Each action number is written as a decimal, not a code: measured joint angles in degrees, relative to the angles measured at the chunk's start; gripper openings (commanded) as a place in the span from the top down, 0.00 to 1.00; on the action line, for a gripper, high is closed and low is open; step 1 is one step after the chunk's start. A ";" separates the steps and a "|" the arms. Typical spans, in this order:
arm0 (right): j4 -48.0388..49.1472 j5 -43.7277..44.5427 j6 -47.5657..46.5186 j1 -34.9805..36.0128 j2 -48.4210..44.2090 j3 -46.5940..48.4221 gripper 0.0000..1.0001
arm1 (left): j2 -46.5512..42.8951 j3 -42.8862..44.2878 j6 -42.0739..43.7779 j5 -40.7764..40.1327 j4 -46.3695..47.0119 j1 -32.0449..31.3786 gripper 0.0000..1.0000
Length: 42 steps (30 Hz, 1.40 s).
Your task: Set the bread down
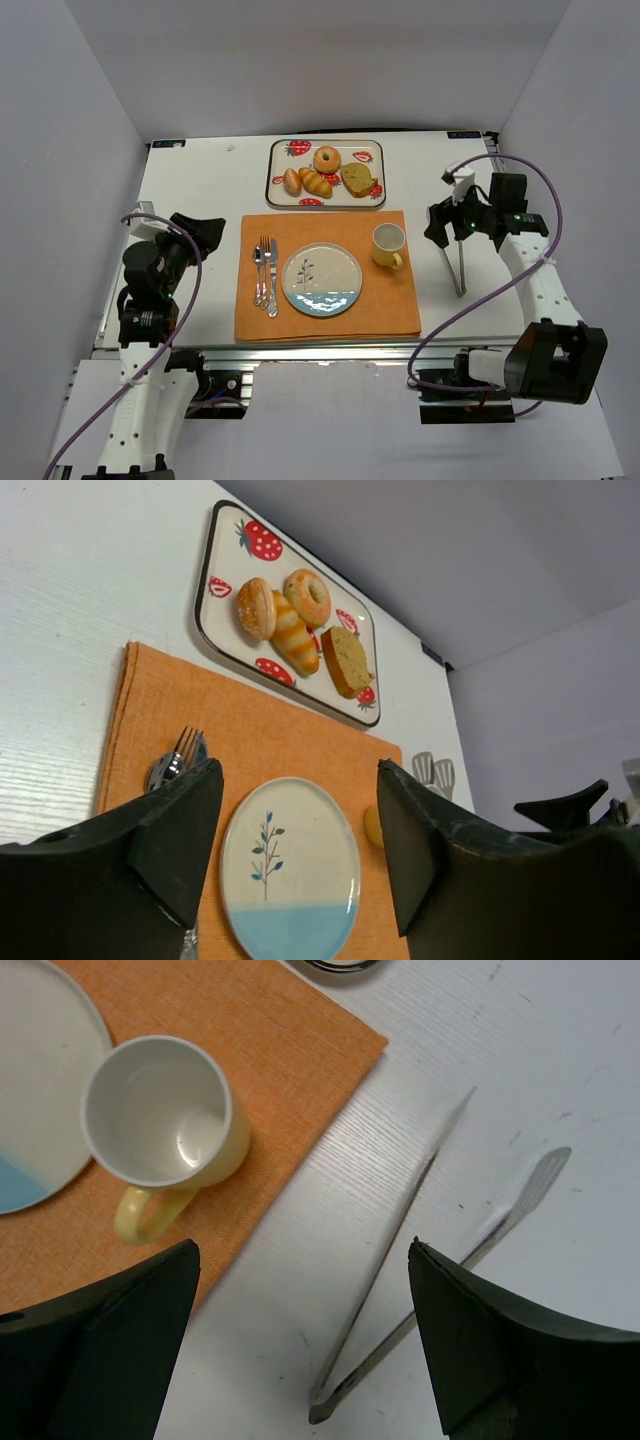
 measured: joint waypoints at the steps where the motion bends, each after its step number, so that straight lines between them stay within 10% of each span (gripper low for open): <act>1: 0.02 0.39 0.33 -0.61 1.09 0.55 0.11 | -0.02 -0.17 0.28 0.11 -0.09 0.00 0.31; 14: 1.03 14.73 6.88 -3.37 10.75 0.28 0.11 | 4.76 -1.11 3.48 -1.11 -2.19 -2.16 0.27; 25: 5.73 19.78 8.98 -5.35 11.74 -4.83 0.11 | 23.76 5.03 7.39 -17.86 -4.48 -25.20 0.21; 42: 12.74 20.72 11.43 -5.53 23.85 -6.51 0.29 | 17.62 4.11 5.73 -24.63 -4.50 -25.68 0.20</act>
